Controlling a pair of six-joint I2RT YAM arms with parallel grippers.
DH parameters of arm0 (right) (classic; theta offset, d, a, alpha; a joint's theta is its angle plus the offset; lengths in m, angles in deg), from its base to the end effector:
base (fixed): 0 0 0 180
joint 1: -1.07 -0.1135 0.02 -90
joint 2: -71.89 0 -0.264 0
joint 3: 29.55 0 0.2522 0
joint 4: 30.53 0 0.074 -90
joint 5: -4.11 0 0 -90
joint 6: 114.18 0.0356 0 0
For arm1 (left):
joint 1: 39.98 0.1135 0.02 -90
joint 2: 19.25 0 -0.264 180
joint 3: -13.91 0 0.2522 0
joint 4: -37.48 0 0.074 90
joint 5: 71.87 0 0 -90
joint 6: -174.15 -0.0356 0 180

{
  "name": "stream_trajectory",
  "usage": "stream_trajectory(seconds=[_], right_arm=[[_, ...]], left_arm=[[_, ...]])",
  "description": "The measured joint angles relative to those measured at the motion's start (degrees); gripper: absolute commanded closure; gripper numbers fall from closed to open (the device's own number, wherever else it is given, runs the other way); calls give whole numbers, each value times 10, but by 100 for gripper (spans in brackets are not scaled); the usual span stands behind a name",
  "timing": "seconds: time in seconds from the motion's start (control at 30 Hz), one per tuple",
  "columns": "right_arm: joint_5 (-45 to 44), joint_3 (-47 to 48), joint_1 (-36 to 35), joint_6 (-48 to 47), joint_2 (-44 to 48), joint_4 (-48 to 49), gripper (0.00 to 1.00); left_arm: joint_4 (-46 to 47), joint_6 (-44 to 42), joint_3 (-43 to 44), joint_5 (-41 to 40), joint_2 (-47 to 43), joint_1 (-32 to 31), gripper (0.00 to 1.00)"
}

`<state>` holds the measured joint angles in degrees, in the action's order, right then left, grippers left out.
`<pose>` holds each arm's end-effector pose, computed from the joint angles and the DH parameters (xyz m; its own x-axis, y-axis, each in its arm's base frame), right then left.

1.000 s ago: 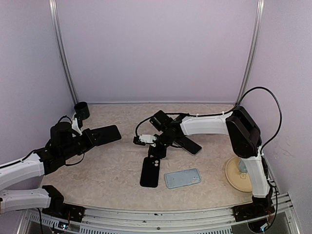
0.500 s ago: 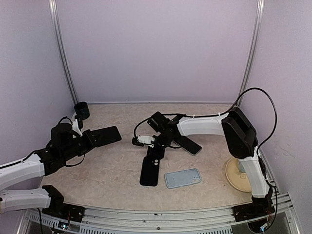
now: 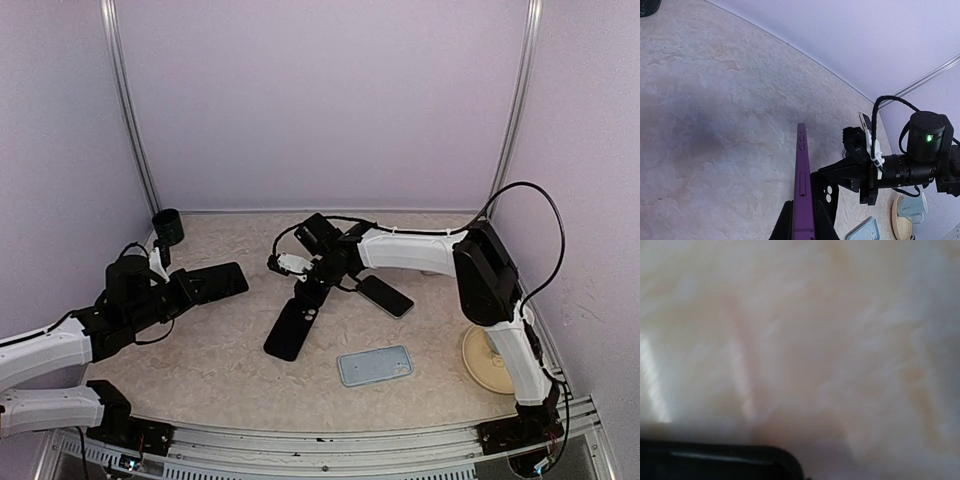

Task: Put the phone into the phone case
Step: Move the phone case to the center of the board.

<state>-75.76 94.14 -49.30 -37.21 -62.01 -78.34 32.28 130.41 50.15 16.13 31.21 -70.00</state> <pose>0.3198 0.3960 0.1665 -0.3428 -0.7619 -0.5496 -0.9185 0.3945 0.0259 0.1736 -0.0989 0.2187 -0.5397 -0.5221 -0.6604 0.1180 0.7298 -0.6734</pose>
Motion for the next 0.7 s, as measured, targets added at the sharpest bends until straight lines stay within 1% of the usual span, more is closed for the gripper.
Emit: stream_trajectory(seconds=[0.17, 0.27, 0.37, 0.5, 0.7], right_arm=[[-19, 30, 13, 99, -25, 3, 100], [-25, 10, 35, 169, -28, 23, 100], [-19, -28, 61, 227, -21, 65, 100], [-19, -49, 69, 284, -14, 94, 100], [-29, -73, 68, 339, -5, 124, 100]], left_arm=[[1, 0, 0, 0, 0, -1, 100], [2, 0, 0, 0, 0, -1, 100], [4, 0, 0, 0, 0, -2, 100], [6, 0, -2, -1, 0, -3, 100], [10, 0, -7, -2, 2, -3, 100]])
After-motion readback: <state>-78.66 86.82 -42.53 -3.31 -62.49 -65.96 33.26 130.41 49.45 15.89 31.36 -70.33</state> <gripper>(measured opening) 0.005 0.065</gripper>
